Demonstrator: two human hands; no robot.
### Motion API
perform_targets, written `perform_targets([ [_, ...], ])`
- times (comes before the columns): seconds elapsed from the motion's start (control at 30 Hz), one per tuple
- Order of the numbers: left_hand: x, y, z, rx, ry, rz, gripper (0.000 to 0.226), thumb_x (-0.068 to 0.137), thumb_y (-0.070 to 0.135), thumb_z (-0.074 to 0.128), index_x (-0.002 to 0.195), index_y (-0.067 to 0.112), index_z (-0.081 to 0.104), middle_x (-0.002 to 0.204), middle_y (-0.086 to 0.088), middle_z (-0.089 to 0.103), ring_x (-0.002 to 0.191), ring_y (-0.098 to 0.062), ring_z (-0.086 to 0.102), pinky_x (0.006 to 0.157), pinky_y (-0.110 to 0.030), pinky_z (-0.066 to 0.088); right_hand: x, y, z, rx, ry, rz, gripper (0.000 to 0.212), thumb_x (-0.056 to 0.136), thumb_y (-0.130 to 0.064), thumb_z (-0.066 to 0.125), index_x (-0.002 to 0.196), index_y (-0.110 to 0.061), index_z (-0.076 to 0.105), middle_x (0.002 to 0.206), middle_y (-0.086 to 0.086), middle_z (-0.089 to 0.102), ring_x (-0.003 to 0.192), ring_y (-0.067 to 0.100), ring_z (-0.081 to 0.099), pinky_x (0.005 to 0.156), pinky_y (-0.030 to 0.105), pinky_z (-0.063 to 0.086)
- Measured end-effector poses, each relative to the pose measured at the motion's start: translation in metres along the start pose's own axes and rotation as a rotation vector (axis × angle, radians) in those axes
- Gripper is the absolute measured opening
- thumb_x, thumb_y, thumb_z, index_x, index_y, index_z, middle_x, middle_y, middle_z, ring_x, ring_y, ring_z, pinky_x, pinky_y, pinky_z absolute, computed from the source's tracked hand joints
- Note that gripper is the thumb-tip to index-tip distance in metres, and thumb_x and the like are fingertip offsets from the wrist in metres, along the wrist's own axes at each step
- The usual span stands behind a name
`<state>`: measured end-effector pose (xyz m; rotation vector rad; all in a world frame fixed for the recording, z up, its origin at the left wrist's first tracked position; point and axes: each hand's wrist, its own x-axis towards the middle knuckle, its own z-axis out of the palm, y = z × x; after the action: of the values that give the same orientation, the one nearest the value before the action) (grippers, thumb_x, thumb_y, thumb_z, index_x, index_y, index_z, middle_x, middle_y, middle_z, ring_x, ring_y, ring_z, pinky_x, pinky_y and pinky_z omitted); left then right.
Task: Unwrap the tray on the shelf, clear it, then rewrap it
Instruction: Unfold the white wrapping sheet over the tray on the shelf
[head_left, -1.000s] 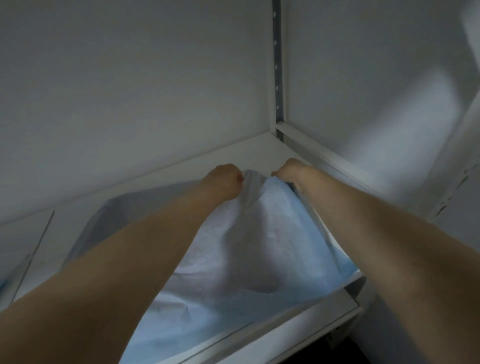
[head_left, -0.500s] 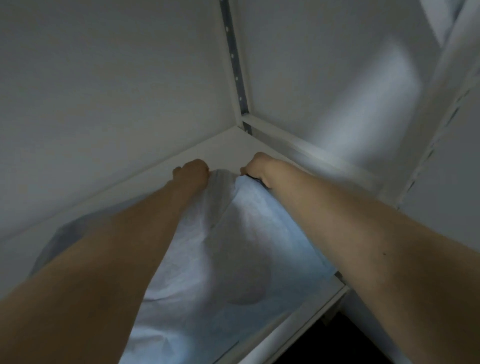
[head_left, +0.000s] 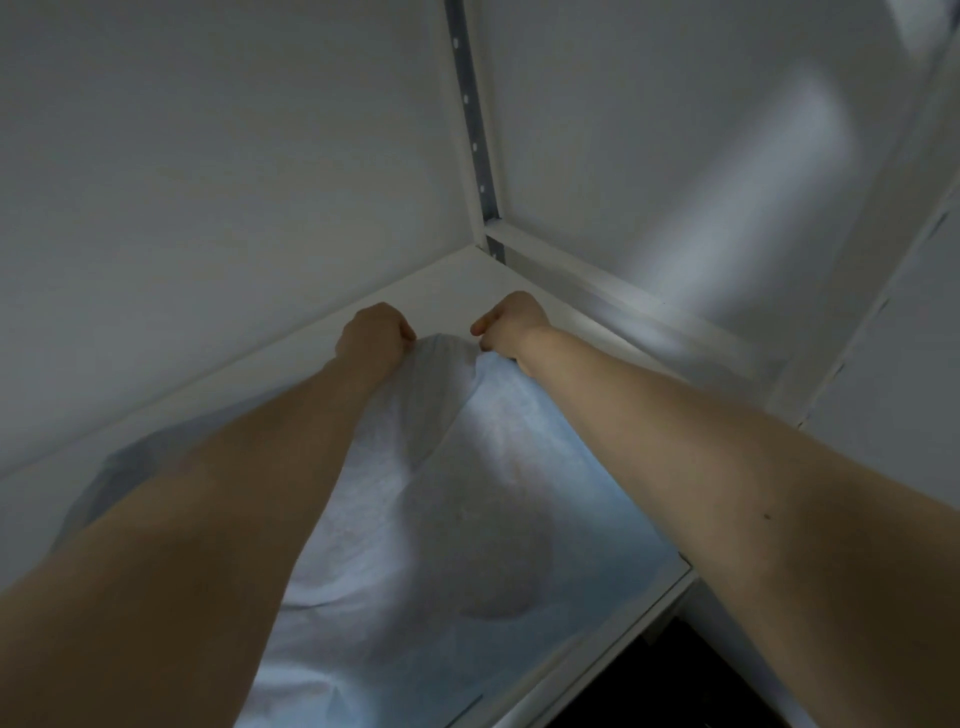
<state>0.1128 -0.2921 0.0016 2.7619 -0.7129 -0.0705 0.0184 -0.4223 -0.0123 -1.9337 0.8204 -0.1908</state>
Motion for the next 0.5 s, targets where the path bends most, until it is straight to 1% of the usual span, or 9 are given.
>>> perform_targets([
  [0.07, 0.0, 0.0, 0.0, 0.03, -0.006, 0.003, 0.023, 0.088, 0.013, 0.059, 0.108, 0.013, 0.072, 0.12, -0.014, 0.064, 0.113, -0.034, 0.059, 0.096, -0.036, 0.046, 0.002, 0.0, 0.0, -0.013, 0.008, -0.023, 0.028, 0.081, -0.003, 0.064, 0.109, 0.0, 0.068, 0.116, 0.016, 0.066, 0.109, 0.029, 0.062, 0.097, 0.034, 0.049],
  [0.17, 0.0, -0.001, -0.001, 0.078, -0.037, -0.003, 0.027, 0.091, 0.016, 0.054, 0.111, 0.008, 0.069, 0.12, -0.018, 0.063, 0.111, -0.036, 0.058, 0.093, -0.037, 0.046, 0.002, 0.001, -0.002, -0.021, 0.028, -0.044, 0.027, 0.082, 0.001, 0.061, 0.105, -0.008, 0.071, 0.119, 0.009, 0.065, 0.112, 0.024, 0.06, 0.098, 0.026, 0.045],
  [0.23, -0.001, -0.003, 0.0, 0.078, -0.02, -0.009, 0.028, 0.092, 0.017, 0.05, 0.111, 0.005, 0.067, 0.119, -0.02, 0.062, 0.11, -0.037, 0.058, 0.091, -0.038, 0.046, 0.002, 0.001, -0.004, -0.031, 0.061, -0.057, 0.03, 0.083, 0.0, 0.058, 0.106, -0.014, 0.071, 0.122, 0.006, 0.063, 0.115, 0.022, 0.058, 0.098, 0.024, 0.042],
  [0.4, -0.007, -0.009, -0.003, 0.022, 0.144, -0.028, 0.028, 0.096, 0.015, 0.04, 0.115, 0.003, 0.058, 0.12, -0.02, 0.057, 0.111, -0.037, 0.055, 0.089, -0.041, 0.043, 0.002, -0.002, -0.009, -0.014, 0.177, -0.116, 0.035, 0.086, 0.0, 0.047, 0.109, -0.017, 0.067, 0.125, 0.004, 0.061, 0.118, 0.022, 0.055, 0.098, 0.023, 0.039],
  [0.5, -0.013, -0.005, -0.01, -0.031, 0.244, -0.034, 0.027, 0.097, 0.011, 0.039, 0.115, 0.001, 0.057, 0.12, -0.021, 0.056, 0.111, -0.037, 0.055, 0.09, -0.041, 0.044, -0.002, -0.009, -0.008, 0.051, 0.235, -0.207, 0.033, 0.086, 0.001, 0.043, 0.106, -0.012, 0.066, 0.12, 0.006, 0.064, 0.114, 0.022, 0.056, 0.09, 0.02, 0.039],
])
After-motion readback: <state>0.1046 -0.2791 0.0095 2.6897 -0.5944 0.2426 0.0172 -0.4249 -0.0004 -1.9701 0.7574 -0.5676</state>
